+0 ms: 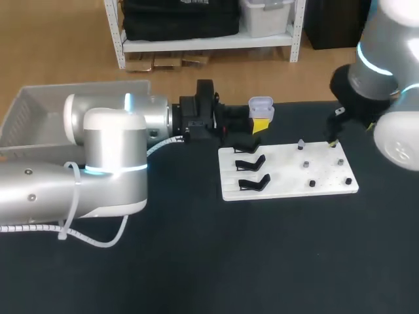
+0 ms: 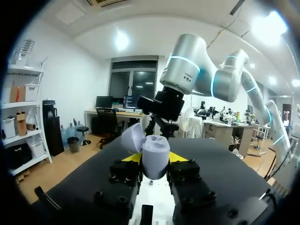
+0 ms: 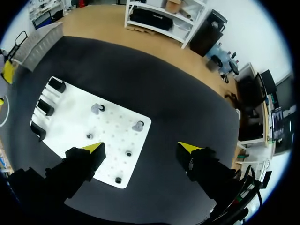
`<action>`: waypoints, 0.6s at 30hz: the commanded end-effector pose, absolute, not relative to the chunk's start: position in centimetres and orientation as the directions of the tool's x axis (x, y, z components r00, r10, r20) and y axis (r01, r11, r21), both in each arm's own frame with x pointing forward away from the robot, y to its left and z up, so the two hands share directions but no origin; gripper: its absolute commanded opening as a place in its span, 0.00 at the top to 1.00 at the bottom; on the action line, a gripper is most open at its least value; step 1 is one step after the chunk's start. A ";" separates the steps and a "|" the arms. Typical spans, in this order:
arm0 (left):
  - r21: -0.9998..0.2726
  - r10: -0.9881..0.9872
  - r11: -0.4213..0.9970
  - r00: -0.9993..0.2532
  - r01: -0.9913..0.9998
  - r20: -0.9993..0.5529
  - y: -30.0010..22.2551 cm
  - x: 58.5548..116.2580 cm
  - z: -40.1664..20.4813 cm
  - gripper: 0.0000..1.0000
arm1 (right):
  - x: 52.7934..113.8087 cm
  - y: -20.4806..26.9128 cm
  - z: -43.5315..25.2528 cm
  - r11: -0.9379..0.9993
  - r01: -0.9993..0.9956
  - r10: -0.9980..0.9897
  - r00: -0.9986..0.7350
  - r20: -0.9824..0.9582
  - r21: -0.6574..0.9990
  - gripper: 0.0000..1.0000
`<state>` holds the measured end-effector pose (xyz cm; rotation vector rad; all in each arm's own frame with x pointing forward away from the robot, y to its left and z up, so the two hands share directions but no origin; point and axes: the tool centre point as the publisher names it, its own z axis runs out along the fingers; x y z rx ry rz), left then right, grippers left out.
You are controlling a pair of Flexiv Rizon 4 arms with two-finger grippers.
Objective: Pick up each earbud case from the left stands, insert the matching earbuds, close the lid, and place the case in the box.
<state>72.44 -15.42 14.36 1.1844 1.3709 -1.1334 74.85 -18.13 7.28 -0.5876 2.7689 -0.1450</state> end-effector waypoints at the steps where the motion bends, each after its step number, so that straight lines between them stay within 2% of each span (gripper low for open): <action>1: -0.051 0.092 0.100 -0.060 0.994 -0.994 -15.4 72.3 14.2 1.00 | 76.0 -17.1 6.2 0.917 -0.365 -0.395 -0.889 -0.233 -0.162 0.00; 12: -0.051 0.092 0.100 -0.060 0.994 -0.994 -15.4 72.3 14.2 1.00 | 76.6 -17.2 4.0 0.929 -0.345 -0.366 -0.909 -0.200 -0.136 0.00; 13: -0.051 0.092 0.100 -0.060 0.994 -0.994 -15.4 72.3 14.2 1.00 | 76.6 -17.2 4.0 0.927 -0.347 -0.370 -0.908 -0.198 -0.140 0.08; 17: -0.051 0.092 0.100 -0.060 0.994 -0.994 -15.4 72.3 14.2 1.00 | 77.1 -17.6 3.6 0.923 -0.356 -0.379 -0.906 -0.188 -0.149 0.29; 18: -0.051 0.092 0.100 -0.060 0.994 -0.994 -15.4 72.3 14.2 1.00 | 77.2 -17.7 3.6 0.923 -0.354 -0.378 -0.907 -0.188 -0.148 0.30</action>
